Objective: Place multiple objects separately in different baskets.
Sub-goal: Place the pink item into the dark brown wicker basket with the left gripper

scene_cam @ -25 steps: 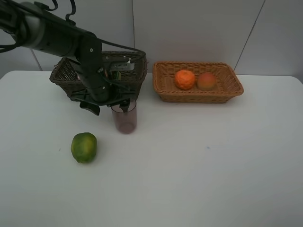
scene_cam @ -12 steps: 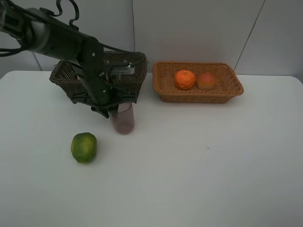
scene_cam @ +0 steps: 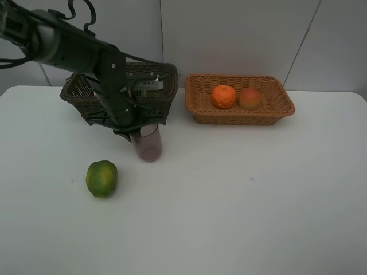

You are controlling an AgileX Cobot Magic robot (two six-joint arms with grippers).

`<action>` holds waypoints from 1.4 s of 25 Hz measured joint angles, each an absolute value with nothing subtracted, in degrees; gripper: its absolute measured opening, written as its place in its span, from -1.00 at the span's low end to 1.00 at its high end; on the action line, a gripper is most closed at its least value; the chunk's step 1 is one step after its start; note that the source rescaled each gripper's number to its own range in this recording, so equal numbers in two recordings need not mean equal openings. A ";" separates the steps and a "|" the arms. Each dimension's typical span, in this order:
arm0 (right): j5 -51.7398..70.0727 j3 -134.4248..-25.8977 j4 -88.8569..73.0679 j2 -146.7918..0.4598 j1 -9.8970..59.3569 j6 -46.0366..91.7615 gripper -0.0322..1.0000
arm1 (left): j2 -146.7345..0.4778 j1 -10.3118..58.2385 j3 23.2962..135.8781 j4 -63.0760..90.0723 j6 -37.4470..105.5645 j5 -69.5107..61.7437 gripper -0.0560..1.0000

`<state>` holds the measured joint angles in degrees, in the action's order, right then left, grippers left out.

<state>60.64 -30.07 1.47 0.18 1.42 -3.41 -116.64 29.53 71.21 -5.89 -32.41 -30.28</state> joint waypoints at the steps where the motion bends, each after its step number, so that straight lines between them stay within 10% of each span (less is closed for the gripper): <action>1: 60.64 -30.07 1.47 0.18 1.42 -3.41 0.92 | -116.64 29.53 71.21 -5.89 -32.41 -30.23 -0.89; 35: 60.64 -30.07 1.47 0.18 1.42 -3.41 0.92 | -100.53 27.21 79.74 -9.70 -29.03 -40.41 -0.89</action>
